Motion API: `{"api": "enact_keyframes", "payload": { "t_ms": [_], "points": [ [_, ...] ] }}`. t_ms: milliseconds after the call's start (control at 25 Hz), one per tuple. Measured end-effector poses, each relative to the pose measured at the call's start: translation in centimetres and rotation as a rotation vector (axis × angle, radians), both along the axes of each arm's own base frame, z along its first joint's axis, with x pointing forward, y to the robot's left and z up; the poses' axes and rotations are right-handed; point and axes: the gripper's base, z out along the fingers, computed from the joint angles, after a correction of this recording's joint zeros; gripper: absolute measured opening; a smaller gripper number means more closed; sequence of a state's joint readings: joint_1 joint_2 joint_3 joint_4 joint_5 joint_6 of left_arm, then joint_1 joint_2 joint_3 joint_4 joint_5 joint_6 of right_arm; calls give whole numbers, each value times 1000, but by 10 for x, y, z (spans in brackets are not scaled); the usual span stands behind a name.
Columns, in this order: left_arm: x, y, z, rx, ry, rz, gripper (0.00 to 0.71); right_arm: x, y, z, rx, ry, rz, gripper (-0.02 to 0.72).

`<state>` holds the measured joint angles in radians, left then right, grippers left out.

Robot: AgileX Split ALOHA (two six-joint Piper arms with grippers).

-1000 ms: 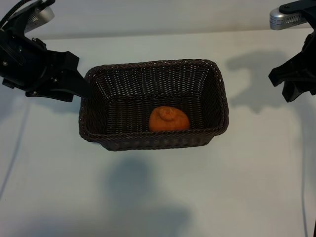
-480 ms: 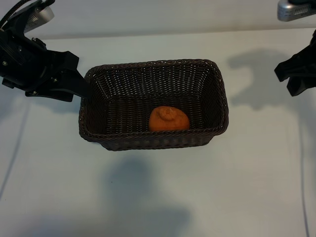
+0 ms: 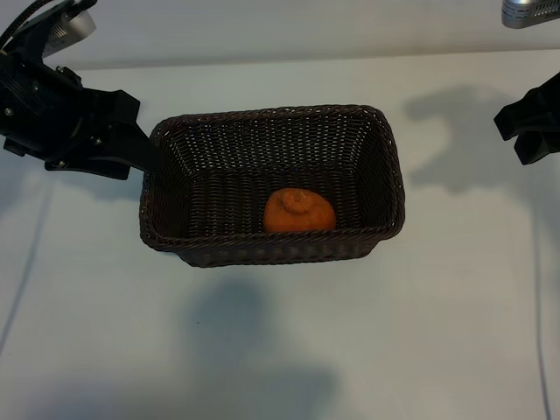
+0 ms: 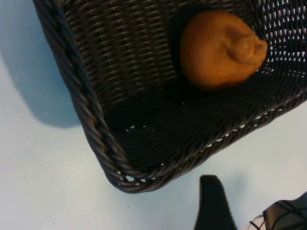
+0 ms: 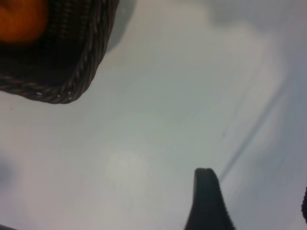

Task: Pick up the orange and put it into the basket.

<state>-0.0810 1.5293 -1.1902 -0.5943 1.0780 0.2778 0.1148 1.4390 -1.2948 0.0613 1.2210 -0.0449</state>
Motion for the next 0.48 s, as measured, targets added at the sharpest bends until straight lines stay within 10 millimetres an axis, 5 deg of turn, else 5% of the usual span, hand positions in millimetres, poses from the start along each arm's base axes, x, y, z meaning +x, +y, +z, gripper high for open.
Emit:
{"api": "enact_keyframes", "payload": {
  "t_ms": [480],
  "points": [
    [1, 0, 0, 1, -9, 6, 491, 0, 0, 0, 1, 0, -1, 458]
  ]
}}
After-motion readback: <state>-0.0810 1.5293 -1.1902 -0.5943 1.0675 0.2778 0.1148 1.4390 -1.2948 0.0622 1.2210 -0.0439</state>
